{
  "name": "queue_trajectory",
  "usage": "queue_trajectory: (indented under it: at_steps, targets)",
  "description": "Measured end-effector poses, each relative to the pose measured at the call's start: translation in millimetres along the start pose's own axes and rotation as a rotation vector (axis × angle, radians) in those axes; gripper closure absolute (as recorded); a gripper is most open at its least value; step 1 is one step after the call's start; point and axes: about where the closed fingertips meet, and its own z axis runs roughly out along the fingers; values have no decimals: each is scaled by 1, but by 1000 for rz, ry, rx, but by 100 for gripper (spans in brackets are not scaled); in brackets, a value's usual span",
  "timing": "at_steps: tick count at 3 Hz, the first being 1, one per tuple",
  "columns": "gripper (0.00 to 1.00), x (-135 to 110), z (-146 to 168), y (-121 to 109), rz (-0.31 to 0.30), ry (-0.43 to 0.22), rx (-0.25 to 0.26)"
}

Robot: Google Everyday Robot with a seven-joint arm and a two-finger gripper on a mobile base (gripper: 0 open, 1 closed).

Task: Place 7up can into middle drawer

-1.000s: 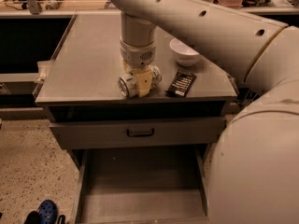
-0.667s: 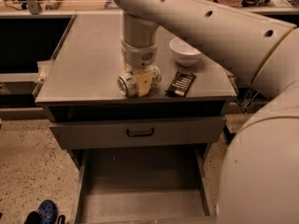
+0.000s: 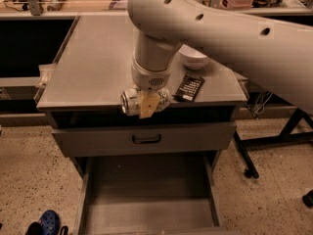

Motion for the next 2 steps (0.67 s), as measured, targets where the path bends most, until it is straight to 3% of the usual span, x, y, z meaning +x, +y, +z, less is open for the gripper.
queue_trajectory:
  at_steps: [2]
  targets:
    - [100,3,2,0,0,13,-4]
